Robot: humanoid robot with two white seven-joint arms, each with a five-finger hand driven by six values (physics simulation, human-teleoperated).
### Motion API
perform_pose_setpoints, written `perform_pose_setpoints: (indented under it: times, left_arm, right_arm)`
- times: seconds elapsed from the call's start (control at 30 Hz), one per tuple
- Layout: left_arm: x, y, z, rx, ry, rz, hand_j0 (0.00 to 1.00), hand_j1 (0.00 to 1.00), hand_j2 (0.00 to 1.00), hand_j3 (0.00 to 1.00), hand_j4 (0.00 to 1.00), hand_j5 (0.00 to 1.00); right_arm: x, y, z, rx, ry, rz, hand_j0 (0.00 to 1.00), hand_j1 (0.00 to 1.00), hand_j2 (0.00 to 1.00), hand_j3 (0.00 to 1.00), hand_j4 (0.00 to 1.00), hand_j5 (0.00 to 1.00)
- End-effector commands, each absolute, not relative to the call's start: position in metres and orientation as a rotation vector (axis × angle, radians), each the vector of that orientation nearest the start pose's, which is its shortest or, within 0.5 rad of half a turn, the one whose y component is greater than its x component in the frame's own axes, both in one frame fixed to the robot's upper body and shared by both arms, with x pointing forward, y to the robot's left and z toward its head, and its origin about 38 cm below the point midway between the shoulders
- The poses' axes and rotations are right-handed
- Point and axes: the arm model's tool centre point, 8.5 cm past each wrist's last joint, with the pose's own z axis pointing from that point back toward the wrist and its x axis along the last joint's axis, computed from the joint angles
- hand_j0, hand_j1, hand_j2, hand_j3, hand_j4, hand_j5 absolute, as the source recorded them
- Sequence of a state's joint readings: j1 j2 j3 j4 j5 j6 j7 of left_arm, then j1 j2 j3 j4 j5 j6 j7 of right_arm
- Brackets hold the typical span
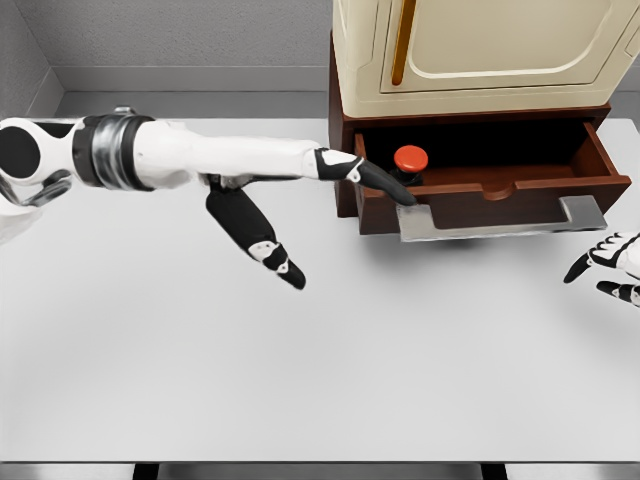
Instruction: Put the switch into the drawer with left arm, and close the drawer with right arm
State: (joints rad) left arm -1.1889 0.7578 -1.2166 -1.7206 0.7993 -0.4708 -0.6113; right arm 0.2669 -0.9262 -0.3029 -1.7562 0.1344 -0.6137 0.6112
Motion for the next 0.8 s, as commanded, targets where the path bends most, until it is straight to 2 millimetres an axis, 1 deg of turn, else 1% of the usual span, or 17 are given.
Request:
perform_pose_setpoints:
  times: [0.0,0.03,0.17,0.2,0.23,0.27,0.33,0.37,0.4,0.43,0.47,0.5,0.53,0.6,0.63,0.7,0.77]
  left_arm:
    - [0.393,0.121,0.332,1.402,2.483,2.614,0.98,0.98,0.98,0.98,0.98,0.98]
    - [0.396,0.115,0.331,1.416,2.467,2.717,0.98,0.98,0.98,0.98,0.98,0.98]
    - [0.4,0.107,0.326,1.524,2.459,2.795,1.0,1.0,1.0,1.0,1.0,1.0]
    - [0.402,0.106,0.33,1.63,2.479,2.738,1.0,1.0,1.0,1.0,1.0,1.0]
    - [0.403,0.105,0.34,1.605,2.481,2.749,1.0,1.0,1.0,1.0,1.0,1.0]
    - [0.409,0.108,0.348,1.589,2.509,2.838,1.0,1.0,1.0,1.0,1.0,1.0]
    - [0.415,0.111,0.359,1.669,2.536,2.946,1.0,1.0,1.0,1.0,1.0,1.0]
    - [0.415,0.111,0.363,1.652,2.528,2.995,0.95,0.95,0.95,0.95,0.95,0.95]
    - [0.416,0.111,0.363,1.629,2.529,3.003,0.94,0.94,0.94,0.94,0.94,0.94]
    - [0.415,0.11,0.362,1.689,2.518,2.999,0.97,0.97,0.97,0.97,0.97,0.97]
    - [0.418,0.113,0.363,1.94,2.512,2.896,1.0,1.0,1.0,1.0,1.0,1.0]
    - [0.429,0.117,0.362,2.035,2.565,2.836,1.0,1.0,1.0,1.0,1.0,1.0]
    - [0.432,0.11,0.364,2.075,2.545,2.845,1.0,1.0,1.0,1.0,1.0,1.0]
    - [0.433,0.11,0.371,2.05,2.539,2.894,1.0,1.0,1.0,1.0,1.0,1.0]
    - [0.432,0.101,0.37,2.053,2.509,2.9,1.0,1.0,1.0,1.0,1.0,1.0]
    - [0.434,0.087,0.36,2.061,2.471,2.927,1.0,1.0,1.0,1.0,1.0,1.0]
    - [0.437,0.087,0.346,2.002,2.474,2.993,1.0,1.0,1.0,1.0,1.0,1.0]
  right_arm:
    - [0.29,-0.428,0.222,-0.404,-1.454,1.673,0.56,0.56,0.56,0.56,0.56,0.56]
    - [0.29,-0.427,0.223,-0.391,-1.477,1.654,0.56,0.56,0.56,0.56,0.56,0.56]
    - [0.287,-0.421,0.212,-0.356,-1.536,1.577,0.56,0.56,0.56,0.56,0.56,0.56]
    - [0.287,-0.42,0.211,-0.351,-1.535,1.579,0.56,0.56,0.56,0.56,0.56,0.56]
    - [0.287,-0.42,0.211,-0.352,-1.536,1.579,0.56,0.56,0.56,0.56,0.56,0.56]
    - [0.287,-0.42,0.212,-0.352,-1.537,1.58,0.56,0.56,0.56,0.56,0.56,0.56]
    - [0.286,-0.42,0.21,-0.345,-1.535,1.577,0.56,0.56,0.56,0.56,0.56,0.56]
    - [0.286,-0.42,0.21,-0.345,-1.534,1.578,0.56,0.56,0.56,0.56,0.56,0.56]
    - [0.286,-0.419,0.209,-0.34,-1.532,1.577,0.56,0.56,0.56,0.56,0.56,0.56]
    - [0.286,-0.42,0.209,-0.342,-1.532,1.576,0.56,0.56,0.56,0.56,0.56,0.56]
    - [0.286,-0.419,0.209,-0.341,-1.535,1.576,0.56,0.56,0.56,0.56,0.56,0.56]
    - [0.286,-0.419,0.209,-0.339,-1.534,1.577,0.56,0.56,0.56,0.56,0.56,0.56]
    - [0.286,-0.42,0.209,-0.341,-1.534,1.575,0.56,0.56,0.56,0.56,0.56,0.56]
    - [0.286,-0.42,0.209,-0.342,-1.533,1.577,0.56,0.56,0.56,0.56,0.56,0.56]
    - [0.286,-0.42,0.209,-0.341,-1.531,1.577,0.56,0.56,0.56,0.56,0.56,0.56]
    - [0.286,-0.42,0.209,-0.341,-1.531,1.577,0.56,0.56,0.56,0.56,0.56,0.56]
    - [0.286,-0.42,0.209,-0.341,-1.531,1.577,0.56,0.56,0.56,0.56,0.56,0.56]
